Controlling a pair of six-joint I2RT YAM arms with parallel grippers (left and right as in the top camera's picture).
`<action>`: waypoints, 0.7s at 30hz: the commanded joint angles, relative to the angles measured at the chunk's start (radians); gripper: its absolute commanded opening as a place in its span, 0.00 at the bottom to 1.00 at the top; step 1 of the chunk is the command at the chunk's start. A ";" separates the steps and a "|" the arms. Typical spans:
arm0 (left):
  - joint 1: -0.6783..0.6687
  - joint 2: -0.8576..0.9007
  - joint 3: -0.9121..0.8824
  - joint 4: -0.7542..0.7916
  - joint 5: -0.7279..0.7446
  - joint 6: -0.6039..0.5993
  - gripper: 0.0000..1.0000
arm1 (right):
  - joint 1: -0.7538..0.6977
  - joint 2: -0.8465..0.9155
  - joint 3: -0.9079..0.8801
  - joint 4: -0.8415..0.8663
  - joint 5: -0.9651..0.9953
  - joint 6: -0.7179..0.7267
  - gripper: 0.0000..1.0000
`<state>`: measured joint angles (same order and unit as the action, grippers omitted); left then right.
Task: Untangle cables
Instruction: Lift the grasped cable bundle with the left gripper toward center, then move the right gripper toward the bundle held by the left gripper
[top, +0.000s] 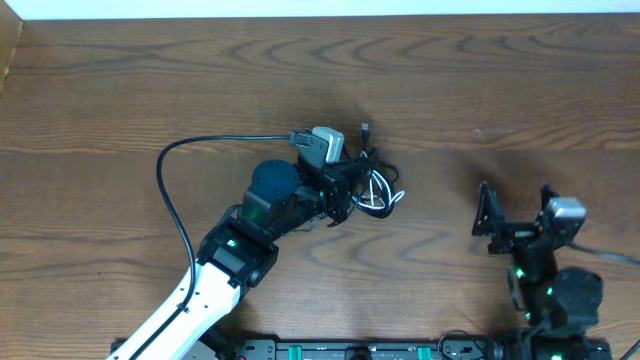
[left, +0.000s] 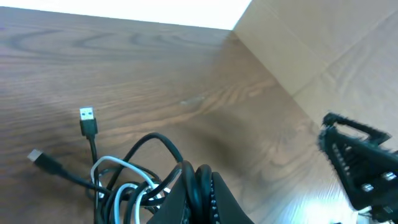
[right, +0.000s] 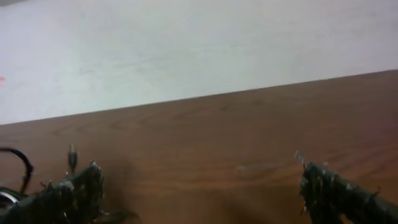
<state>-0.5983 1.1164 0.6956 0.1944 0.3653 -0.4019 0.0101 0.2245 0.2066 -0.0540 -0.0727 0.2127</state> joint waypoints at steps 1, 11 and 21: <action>0.000 -0.011 0.024 0.027 -0.049 -0.057 0.08 | -0.010 0.232 0.168 -0.023 -0.128 0.019 0.99; 0.000 -0.013 0.024 0.098 -0.208 -0.181 0.08 | -0.008 0.715 0.301 0.270 -0.749 0.031 0.99; 0.024 -0.013 0.024 0.119 -0.224 -0.206 0.08 | -0.008 0.954 0.301 0.536 -0.659 0.719 0.99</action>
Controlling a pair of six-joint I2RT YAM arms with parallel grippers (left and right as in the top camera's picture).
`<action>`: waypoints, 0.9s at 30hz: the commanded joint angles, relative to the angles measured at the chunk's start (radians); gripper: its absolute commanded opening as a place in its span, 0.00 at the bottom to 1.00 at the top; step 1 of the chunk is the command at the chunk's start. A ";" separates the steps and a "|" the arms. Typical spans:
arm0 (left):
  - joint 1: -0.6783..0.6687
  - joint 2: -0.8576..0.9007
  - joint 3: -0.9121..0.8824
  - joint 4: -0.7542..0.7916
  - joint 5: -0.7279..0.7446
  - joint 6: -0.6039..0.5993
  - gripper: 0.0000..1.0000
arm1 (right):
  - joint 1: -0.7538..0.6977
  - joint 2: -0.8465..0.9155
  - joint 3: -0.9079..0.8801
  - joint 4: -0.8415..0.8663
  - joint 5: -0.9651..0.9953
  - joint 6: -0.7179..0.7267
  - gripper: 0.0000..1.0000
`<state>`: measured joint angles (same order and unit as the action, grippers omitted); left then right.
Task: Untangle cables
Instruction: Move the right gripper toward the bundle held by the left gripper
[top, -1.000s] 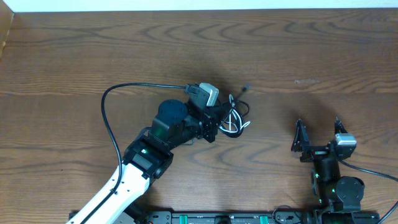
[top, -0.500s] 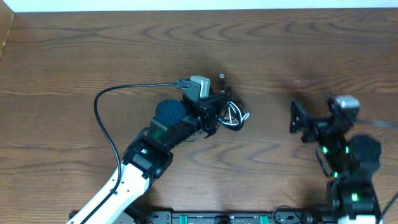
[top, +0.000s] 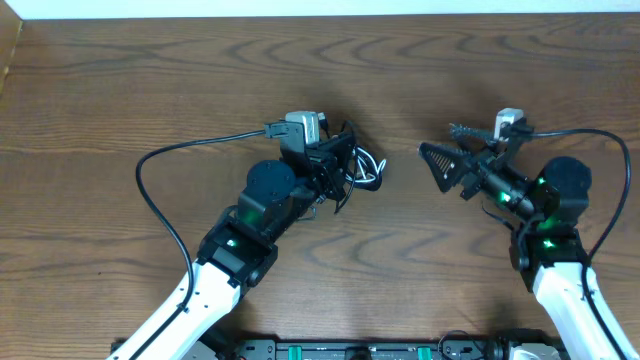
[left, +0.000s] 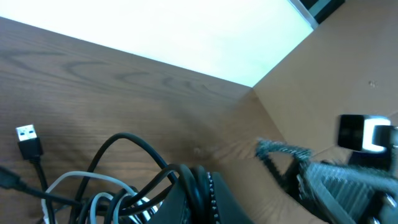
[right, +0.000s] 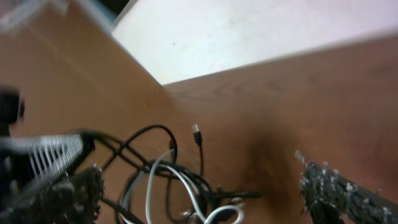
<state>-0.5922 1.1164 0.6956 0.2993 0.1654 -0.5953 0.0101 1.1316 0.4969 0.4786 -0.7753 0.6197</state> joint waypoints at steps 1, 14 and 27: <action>0.024 -0.013 0.024 0.014 -0.031 -0.013 0.08 | -0.008 0.064 0.011 0.005 0.045 0.358 0.99; 0.049 -0.013 0.024 0.048 -0.140 -0.058 0.08 | 0.024 0.093 0.011 0.064 0.097 0.636 0.99; 0.049 -0.013 0.024 0.170 -0.174 -0.159 0.08 | 0.328 0.097 0.011 0.000 0.465 0.785 0.92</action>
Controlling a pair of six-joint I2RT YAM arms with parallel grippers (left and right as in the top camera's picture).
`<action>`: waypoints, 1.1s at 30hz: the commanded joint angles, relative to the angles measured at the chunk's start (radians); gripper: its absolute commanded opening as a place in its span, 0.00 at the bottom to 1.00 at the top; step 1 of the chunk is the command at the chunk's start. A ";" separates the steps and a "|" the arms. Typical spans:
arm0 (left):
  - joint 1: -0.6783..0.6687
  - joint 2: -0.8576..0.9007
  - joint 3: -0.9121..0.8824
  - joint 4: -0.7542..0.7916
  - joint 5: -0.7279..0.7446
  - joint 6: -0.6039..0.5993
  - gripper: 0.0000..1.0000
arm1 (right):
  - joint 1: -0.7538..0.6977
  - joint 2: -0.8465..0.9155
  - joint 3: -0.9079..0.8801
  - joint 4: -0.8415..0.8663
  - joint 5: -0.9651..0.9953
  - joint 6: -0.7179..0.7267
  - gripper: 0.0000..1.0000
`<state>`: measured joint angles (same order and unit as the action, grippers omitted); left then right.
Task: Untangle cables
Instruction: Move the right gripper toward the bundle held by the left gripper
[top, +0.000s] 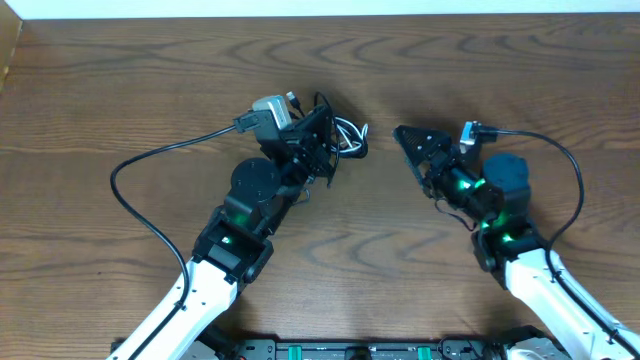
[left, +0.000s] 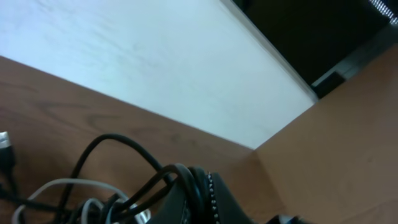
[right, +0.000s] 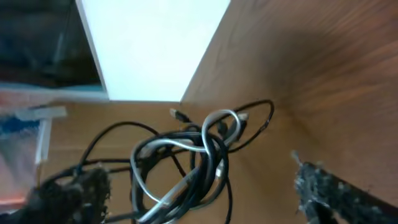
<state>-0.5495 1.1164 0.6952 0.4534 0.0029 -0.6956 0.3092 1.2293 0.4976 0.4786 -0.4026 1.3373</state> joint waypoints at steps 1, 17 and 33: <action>0.005 -0.013 0.024 0.014 -0.007 -0.077 0.07 | 0.036 0.000 0.010 0.000 0.098 0.094 0.88; 0.005 -0.013 0.024 0.013 0.005 -0.393 0.08 | 0.079 0.000 0.010 0.000 0.079 0.432 0.72; -0.061 0.000 0.024 0.014 0.012 -0.496 0.08 | 0.093 0.002 0.010 -0.006 0.106 0.465 0.35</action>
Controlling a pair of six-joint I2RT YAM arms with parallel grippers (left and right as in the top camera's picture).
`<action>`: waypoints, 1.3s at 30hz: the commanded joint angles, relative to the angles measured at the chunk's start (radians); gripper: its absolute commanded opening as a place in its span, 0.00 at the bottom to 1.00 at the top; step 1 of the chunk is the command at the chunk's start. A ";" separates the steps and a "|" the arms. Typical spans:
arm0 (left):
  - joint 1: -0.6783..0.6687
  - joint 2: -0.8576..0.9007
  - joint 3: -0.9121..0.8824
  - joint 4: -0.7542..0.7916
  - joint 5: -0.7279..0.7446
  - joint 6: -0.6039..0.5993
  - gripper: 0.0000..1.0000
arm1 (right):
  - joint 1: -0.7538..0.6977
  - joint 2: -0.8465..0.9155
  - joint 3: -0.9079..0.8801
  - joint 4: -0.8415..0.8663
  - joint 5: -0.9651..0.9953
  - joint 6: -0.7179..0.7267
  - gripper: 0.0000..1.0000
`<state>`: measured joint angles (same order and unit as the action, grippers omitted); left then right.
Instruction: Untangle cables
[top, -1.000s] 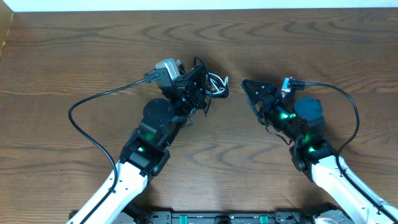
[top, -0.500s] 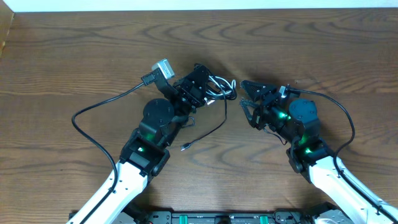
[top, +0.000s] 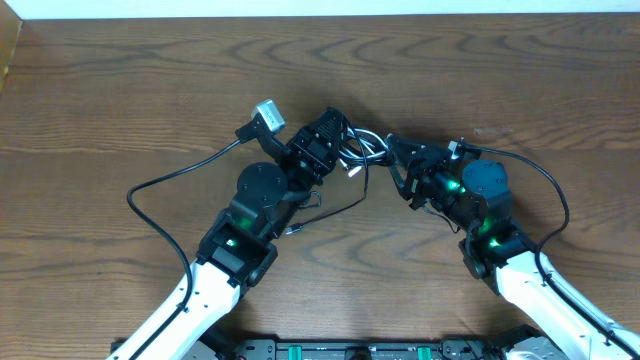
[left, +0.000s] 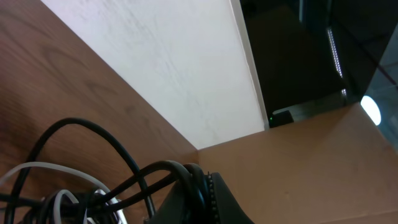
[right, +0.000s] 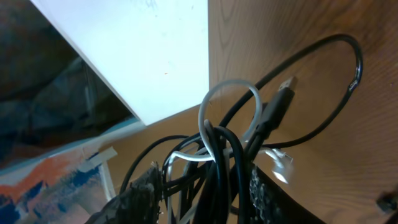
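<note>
The cable tangle (top: 362, 148), black and white strands, hangs off the table between both grippers. My left gripper (top: 328, 138) is shut on its black strands (left: 93, 127); a white strand (left: 37, 171) shows below them. My right gripper (top: 398, 160) holds the tangle's right side: in the right wrist view its fingers (right: 140, 199) press the bundle (right: 227, 155) from both sides, with a white loop (right: 233, 84) and a black USB plug (right: 277, 106) sticking out above. One black strand (top: 330, 208) trails down towards the table.
The wooden table (top: 120, 70) runs back to a white strip along its far edge. The left arm's own black lead (top: 150, 185) loops over the table at the left. The right arm's lead (top: 545, 190) arcs at the right.
My right gripper was open and apart from the tangle; now it is on the tangle's right side and shut on it. The left gripper and tangle have shifted right, and a black strand trails lower.
At first my left gripper held the tangle low at the table's middle while the right arm stood open at the near right. The right arm was then up and facing the lifted tangle, then nearer, still open. Now both grippers hold the tangle.
</note>
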<state>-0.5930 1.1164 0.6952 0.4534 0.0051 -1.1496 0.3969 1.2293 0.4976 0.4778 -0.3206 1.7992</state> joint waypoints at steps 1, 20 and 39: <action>-0.021 0.000 0.024 0.013 0.010 -0.041 0.08 | 0.005 0.002 0.010 -0.008 0.028 0.003 0.32; -0.048 0.000 0.024 -0.148 0.014 0.127 0.34 | -0.039 0.002 0.010 -0.018 0.109 -0.193 0.01; -0.048 0.000 0.024 -0.455 0.380 0.897 0.91 | -0.115 0.002 0.010 -0.051 0.089 -0.260 0.02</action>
<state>-0.6388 1.1172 0.6983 0.0242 0.3244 -0.4271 0.2951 1.2308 0.4976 0.4217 -0.2272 1.5589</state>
